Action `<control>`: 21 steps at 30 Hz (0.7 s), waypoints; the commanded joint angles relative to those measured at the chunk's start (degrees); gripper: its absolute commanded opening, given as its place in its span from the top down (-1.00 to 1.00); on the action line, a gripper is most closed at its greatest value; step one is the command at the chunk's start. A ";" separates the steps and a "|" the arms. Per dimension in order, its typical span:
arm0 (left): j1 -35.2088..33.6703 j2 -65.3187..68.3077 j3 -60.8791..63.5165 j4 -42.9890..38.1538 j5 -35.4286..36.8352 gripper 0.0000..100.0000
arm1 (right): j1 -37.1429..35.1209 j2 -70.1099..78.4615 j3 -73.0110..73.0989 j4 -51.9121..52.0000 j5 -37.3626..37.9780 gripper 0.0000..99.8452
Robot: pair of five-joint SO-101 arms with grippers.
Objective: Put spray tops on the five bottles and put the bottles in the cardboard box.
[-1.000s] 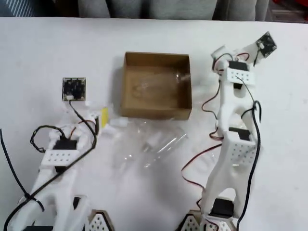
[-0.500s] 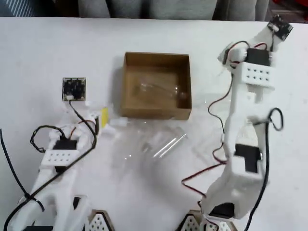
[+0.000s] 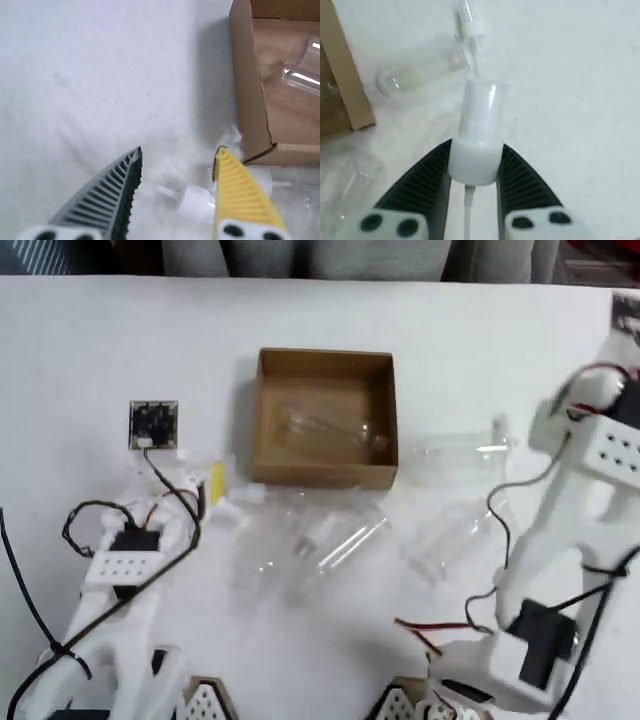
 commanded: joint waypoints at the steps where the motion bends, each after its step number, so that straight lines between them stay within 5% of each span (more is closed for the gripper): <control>1: -0.22 -1.54 -0.44 -1.76 -0.53 0.54 | 3.65 -6.29 8.44 0.57 6.68 0.97; 8: -0.22 -1.54 -0.44 -1.76 -0.53 0.54 | 13.05 -11.38 31.74 -17.01 15.56 0.97; 14: -0.22 -1.54 -0.44 -1.76 -0.53 0.54 | 15.43 -11.47 53.10 -41.10 30.95 0.97; 18: -0.22 -1.54 -0.44 -1.76 -0.53 0.54 | 14.99 -11.38 61.54 -51.74 32.35 0.96; 21: -0.22 -1.54 -0.44 -1.76 -0.53 0.54 | 14.90 -11.38 62.95 -52.88 32.35 0.76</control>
